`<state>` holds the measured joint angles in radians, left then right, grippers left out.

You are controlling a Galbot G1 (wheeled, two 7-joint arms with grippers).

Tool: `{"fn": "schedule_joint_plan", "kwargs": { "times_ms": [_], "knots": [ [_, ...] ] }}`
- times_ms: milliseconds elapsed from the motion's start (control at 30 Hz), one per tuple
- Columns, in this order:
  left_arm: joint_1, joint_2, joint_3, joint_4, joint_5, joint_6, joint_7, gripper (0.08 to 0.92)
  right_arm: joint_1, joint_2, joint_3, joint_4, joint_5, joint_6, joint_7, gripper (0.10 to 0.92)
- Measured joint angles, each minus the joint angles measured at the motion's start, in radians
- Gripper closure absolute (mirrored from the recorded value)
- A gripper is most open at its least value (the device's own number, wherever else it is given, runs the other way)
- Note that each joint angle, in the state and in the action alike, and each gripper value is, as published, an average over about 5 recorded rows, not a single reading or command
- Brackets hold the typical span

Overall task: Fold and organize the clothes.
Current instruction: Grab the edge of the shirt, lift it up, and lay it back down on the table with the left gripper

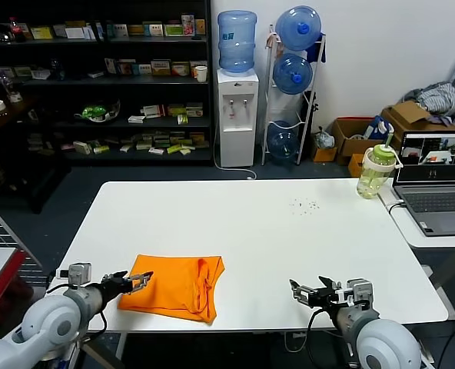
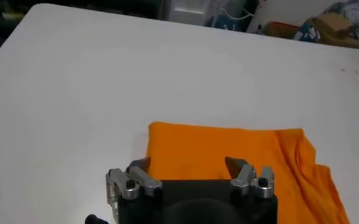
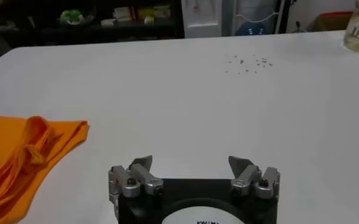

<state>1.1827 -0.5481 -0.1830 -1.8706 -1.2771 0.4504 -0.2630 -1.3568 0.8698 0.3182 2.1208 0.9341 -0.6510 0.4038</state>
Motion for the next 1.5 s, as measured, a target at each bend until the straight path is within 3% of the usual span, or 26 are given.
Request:
{"fn": "schedule_joint_plan", "kwargs": {
  "times_ms": [200, 433, 1067, 1200, 1500],
  "knots": [
    [-0.037, 0.019, 0.007, 0.09, 0.021, 0.02, 0.117, 0.177, 0.001, -0.001, 0.002, -0.002, 0.002, 0.0, 0.0, 0.203],
    [-0.072, 0.026, 0.02, 0.165, 0.043, 0.034, 0.197, 0.177, 0.009, 0.001, -0.005, -0.006, 0.003, -0.001, 0.0, 0.203],
    [-0.091, 0.007, 0.039, 0.204, 0.067, 0.052, 0.24, 0.184, 0.003, -0.001, -0.003, -0.008, 0.005, -0.002, 0.006, 0.203],
    [-0.089, 0.002, 0.041, 0.202, 0.07, 0.052, 0.239, 0.257, 0.002, 0.0, -0.003, -0.008, 0.005, -0.002, 0.006, 0.203],
    [-0.081, -0.008, 0.041, 0.194, 0.073, 0.056, 0.239, 0.515, -0.002, 0.0, -0.003, -0.005, 0.005, -0.002, 0.006, 0.203]
  ]
}}
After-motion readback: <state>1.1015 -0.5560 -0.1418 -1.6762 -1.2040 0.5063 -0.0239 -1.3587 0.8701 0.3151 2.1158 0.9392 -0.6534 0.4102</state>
